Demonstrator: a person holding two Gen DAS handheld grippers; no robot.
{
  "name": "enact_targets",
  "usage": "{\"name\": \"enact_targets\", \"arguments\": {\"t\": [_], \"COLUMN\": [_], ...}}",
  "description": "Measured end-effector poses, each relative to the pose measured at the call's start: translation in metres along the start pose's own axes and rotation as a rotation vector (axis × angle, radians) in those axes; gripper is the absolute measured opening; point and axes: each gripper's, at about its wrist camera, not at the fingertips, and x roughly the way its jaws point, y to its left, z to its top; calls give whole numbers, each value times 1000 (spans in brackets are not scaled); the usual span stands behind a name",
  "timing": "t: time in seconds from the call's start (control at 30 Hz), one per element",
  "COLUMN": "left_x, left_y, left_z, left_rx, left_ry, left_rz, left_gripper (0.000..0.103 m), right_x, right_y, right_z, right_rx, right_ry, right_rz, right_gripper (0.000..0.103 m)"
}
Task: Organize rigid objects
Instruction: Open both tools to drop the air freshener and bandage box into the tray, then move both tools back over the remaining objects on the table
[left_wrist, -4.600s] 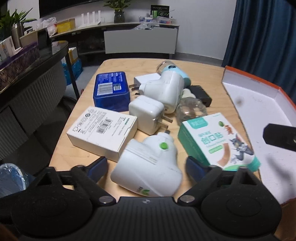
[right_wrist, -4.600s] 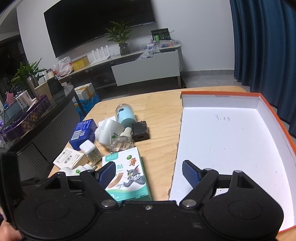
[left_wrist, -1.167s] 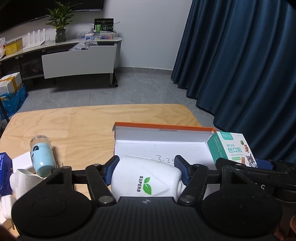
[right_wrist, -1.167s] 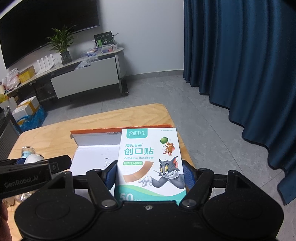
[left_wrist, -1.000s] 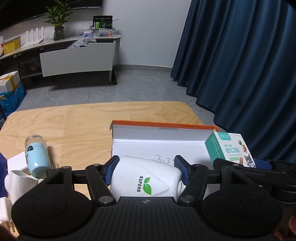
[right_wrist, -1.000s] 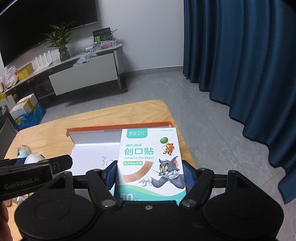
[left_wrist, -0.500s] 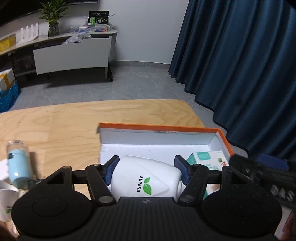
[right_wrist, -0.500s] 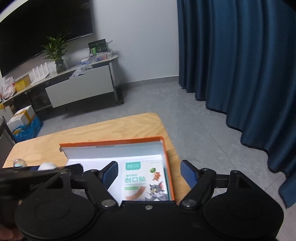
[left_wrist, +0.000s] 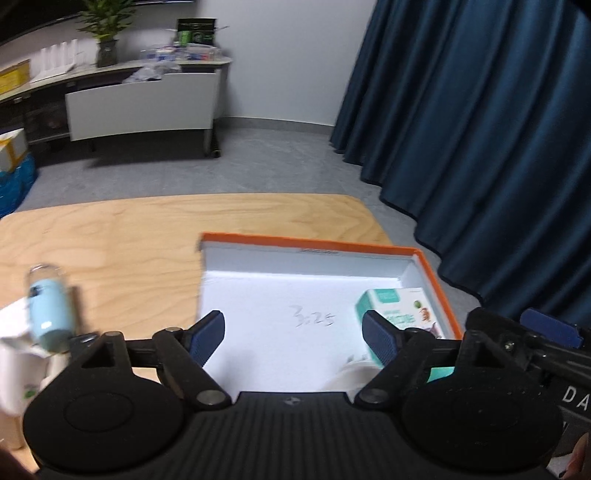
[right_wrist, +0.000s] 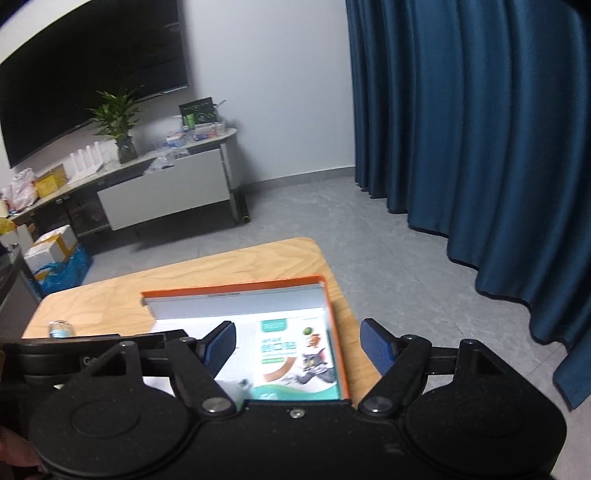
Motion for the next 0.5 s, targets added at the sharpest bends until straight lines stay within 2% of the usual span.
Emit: {"name": "enact_targets", "arguments": {"t": [0.5], "left_x": [-56], "left_y": [26], "left_z": [-18], "left_rx": [-37], "left_ry": [-12], "left_rz": [125], "left_gripper": [94], "right_x": [-29], "right_y": [33], "right_z": [-17], "right_rx": [-40], "right_ry": [43], "right_rz": [90], "right_gripper": [88]}}
